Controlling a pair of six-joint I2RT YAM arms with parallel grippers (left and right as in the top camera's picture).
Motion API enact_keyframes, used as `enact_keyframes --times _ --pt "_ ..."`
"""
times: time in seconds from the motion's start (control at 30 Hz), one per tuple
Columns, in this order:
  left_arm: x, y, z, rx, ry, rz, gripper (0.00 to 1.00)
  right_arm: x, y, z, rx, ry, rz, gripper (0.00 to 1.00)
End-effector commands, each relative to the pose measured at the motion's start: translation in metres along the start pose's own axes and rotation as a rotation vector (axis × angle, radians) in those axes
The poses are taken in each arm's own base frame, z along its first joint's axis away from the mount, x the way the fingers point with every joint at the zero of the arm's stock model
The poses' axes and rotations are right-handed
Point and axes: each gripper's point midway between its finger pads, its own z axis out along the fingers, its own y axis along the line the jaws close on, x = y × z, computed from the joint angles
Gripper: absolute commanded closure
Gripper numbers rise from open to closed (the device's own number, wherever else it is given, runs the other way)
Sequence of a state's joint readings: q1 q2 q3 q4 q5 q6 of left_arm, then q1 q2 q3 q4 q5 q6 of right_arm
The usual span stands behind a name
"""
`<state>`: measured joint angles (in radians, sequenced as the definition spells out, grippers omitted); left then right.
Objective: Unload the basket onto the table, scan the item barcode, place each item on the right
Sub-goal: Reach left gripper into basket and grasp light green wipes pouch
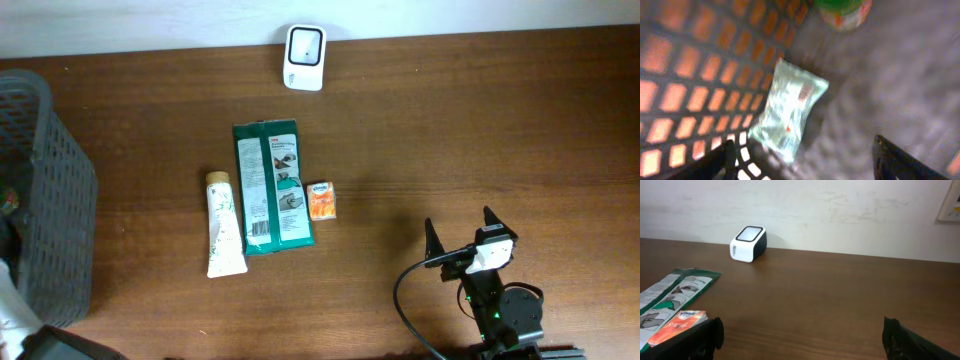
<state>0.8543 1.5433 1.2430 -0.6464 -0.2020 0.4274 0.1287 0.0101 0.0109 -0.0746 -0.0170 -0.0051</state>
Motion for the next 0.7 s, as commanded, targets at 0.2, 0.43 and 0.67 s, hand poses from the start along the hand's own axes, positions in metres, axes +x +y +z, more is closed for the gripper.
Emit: enact_keyframes --times 0.2,0.43,0.67 --pt "0.064 0.001 0.050 -0.058 0.058 0.247 0.01 0.002 0.000 0.000 0.000 0.003 -0.005 0.02" --pt "0.070 0.018 0.066 -0.050 0.030 0.181 0.00 0.002 0.000 0.000 0.000 0.003 -0.005 0.02" --pt "0.072 0.012 0.104 -0.046 0.033 0.182 0.06 0.002 0.000 0.000 0.000 0.003 -0.005 0.02"
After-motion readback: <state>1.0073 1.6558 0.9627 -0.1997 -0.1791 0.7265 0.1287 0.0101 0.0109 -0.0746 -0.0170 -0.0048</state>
